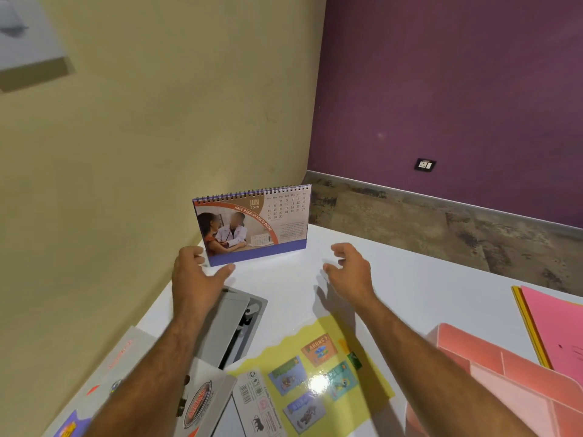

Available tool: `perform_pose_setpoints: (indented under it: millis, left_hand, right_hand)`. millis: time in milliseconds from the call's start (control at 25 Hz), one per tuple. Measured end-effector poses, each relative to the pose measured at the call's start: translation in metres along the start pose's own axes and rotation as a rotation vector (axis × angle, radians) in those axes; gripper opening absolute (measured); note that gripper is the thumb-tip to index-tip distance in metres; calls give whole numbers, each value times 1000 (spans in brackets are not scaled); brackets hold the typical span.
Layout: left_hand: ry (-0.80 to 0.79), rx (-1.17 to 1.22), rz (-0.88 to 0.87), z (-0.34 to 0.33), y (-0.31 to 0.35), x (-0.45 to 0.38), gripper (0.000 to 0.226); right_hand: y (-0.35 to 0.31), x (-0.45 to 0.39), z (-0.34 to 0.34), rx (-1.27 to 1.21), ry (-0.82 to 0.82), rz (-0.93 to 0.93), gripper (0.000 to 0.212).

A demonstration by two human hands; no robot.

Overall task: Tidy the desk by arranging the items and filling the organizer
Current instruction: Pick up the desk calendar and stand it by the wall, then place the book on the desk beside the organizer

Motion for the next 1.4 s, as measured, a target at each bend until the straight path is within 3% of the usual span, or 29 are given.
perform_pose_setpoints:
  millis: [200,320,400,600,760,960,1040,1120,1240,1320,1400]
  left_hand:
    - [-343,1,-123,-34,22,96,42]
    - [-528,-221,-320,-53,22,146,50]
    - [-630,-412,-418,-61,18,169,68]
    - [-635,-672,-366,-63,17,183,97]
    - [-651,-779,-231,-58,9,186,100]
    - [-580,-448,-202,-48,27,191,41]
    - [-602,-373,-198,-38,37,192,26]
    - [-592,-269,-189,-25,48,192,23]
    - [-552,-27,-43,1,61,193,16]
    - [-550,81,80,14,58,192,33]
    - [-563,164,189,23,47,192,54]
  right_hand:
    - [45,103,41,-309,211,-254,31]
    - [63,170,54,-285,215,-266,36]
    - [78,209,56,-291,223,-334,43]
    - [112,266,50,-495,238,-809,68]
    - [106,269,45,-626,129,-929,43]
    - [119,276,50,-618,35,-943,41]
    - [112,271,55,-623,33,-946,78]
    - [107,263,61,-595,40,-891,84]
    - [96,267,72,-560,-3,-836,72]
    - [91,272,82,-565,-10,-767,51]
    - [86,273,96,-536,18,-699,49]
Point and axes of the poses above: each hand's wrist, its own x-axis away from the middle knuckle, its own z-axis out of the back of the hand, y = z × x, the point moved 8 cm from there along -x, towards the middle knuckle, and after that the axes turned 11 degrees about y, right-handed, at the moved point
